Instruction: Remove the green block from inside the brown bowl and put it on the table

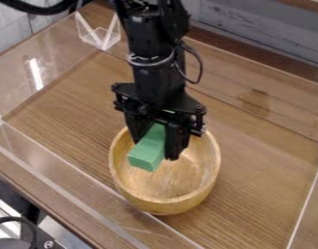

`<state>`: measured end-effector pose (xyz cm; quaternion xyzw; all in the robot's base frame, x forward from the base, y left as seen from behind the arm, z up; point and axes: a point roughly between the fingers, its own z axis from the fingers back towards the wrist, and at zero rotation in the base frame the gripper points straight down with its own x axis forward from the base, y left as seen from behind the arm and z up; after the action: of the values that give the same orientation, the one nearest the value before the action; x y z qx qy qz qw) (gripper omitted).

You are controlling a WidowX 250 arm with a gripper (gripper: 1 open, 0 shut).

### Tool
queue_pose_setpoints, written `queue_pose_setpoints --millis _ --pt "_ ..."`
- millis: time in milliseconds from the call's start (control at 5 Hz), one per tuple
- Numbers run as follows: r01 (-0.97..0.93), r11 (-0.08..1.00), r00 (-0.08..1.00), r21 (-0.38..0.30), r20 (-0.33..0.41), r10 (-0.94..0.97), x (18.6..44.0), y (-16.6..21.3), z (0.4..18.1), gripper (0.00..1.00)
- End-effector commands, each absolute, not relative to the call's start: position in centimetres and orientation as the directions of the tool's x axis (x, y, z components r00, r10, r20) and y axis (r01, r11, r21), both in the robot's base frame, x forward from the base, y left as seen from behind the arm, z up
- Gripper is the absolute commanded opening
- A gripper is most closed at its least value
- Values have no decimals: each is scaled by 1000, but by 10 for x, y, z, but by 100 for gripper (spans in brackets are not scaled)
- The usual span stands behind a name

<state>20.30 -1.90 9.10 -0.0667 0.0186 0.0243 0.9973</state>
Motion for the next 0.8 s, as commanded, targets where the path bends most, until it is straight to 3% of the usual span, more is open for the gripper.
queue_pose_setpoints --millis 0,600 --pt "-50 989 998 -143 32 55 214 -16 107 0" --pt "-43 987 998 -153 31 49 214 -14 110 0"
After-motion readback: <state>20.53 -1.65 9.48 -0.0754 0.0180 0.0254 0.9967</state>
